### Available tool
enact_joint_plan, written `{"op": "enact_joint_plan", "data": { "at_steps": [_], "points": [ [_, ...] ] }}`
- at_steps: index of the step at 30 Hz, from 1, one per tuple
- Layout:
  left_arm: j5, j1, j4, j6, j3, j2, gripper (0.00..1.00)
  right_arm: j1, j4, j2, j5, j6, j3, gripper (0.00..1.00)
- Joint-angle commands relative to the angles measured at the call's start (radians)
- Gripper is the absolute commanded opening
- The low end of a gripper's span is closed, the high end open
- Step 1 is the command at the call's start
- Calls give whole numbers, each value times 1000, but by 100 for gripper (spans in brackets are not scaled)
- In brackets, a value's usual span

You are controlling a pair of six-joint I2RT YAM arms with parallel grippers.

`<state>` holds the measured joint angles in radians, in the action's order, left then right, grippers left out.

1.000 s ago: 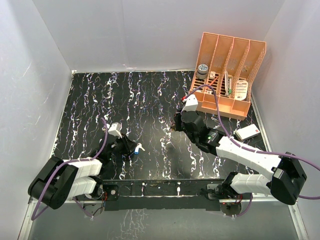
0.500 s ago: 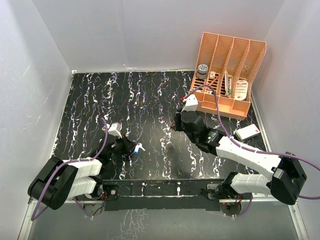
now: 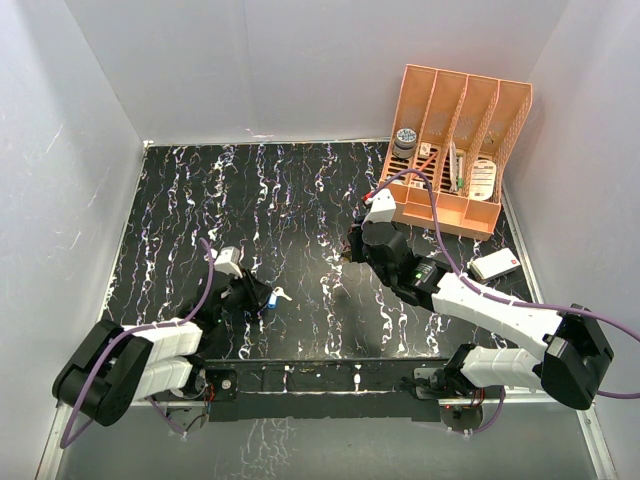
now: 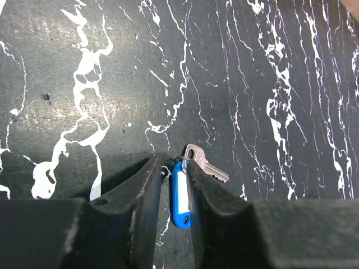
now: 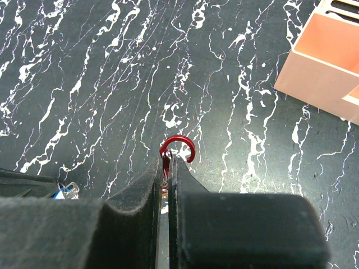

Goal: Put the keys on the keyring

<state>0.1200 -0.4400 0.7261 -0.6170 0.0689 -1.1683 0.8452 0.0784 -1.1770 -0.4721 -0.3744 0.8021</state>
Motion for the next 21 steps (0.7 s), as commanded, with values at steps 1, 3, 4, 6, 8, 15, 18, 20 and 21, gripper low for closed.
{"op": "enact_joint_plan", "data": {
  "at_steps": [1,3,4,6,8,15,18,20,21],
  "points": [
    [-21,7,0,14,-14,25,28,2,-49,14,-13,-2,2,0],
    [-20,7,-5,13,-12,27,29,2,-47,15,-14,-2,0,0],
    [-20,8,-5,14,-11,26,30,2,-49,16,-14,-2,0,0],
    [-20,7,-7,13,-8,25,29,2,-48,16,-14,-2,0,0],
    [-20,7,-7,14,-8,22,30,2,-48,17,-14,-2,0,0],
    [-19,8,-11,16,6,14,30,2,-46,20,-17,-1,-1,0],
    [-14,7,-22,10,6,54,30,1,-46,19,-18,0,-1,0],
    [-13,7,-57,14,15,107,31,2,-46,20,-19,0,-1,0],
    [-14,7,-81,19,23,129,31,2,-47,20,-17,-1,-1,0]
  ]
}}
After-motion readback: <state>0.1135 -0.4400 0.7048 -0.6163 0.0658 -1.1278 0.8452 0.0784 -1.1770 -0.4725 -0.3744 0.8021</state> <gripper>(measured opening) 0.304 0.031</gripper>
